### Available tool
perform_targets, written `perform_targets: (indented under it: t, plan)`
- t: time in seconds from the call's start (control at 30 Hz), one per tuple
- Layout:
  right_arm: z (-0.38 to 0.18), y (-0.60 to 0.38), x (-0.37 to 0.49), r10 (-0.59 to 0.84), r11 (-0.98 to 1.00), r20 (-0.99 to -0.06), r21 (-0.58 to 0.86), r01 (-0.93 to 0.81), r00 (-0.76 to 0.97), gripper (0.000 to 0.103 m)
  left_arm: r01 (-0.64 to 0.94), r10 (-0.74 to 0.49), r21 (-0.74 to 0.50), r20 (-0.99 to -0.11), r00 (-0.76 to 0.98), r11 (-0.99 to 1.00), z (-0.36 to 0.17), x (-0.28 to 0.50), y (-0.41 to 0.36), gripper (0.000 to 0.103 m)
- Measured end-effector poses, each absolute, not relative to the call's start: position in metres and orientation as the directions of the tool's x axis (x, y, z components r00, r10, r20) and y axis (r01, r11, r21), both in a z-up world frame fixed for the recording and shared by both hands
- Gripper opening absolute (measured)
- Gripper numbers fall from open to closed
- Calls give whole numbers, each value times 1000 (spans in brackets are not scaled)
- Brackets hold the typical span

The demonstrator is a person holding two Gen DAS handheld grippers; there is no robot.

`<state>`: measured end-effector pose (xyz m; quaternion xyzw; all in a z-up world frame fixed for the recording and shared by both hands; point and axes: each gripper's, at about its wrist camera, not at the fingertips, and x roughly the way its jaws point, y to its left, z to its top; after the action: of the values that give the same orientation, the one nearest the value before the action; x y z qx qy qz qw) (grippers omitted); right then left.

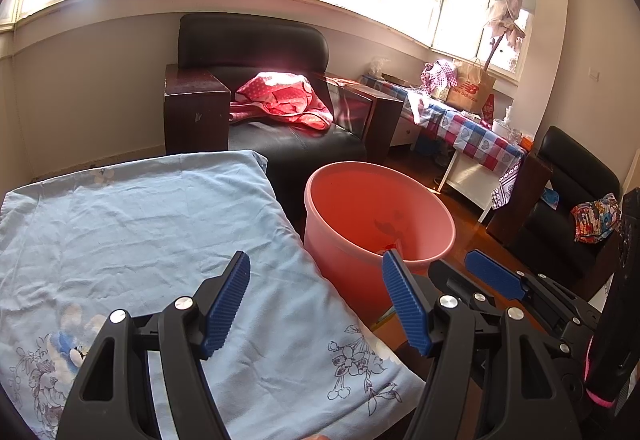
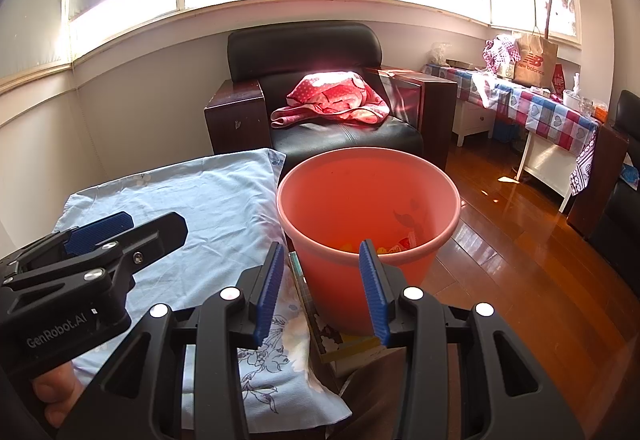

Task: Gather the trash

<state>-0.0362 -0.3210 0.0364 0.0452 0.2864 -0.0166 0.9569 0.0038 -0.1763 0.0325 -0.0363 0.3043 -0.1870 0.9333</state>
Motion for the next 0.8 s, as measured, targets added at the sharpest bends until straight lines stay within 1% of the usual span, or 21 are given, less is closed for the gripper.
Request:
perform_targets:
  t: [0.8]
  plan:
    - [35, -319, -36, -8, 995, -552, 75, 58, 834, 40, 326, -371, -183, -555, 745, 928, 33, 3, -176, 67]
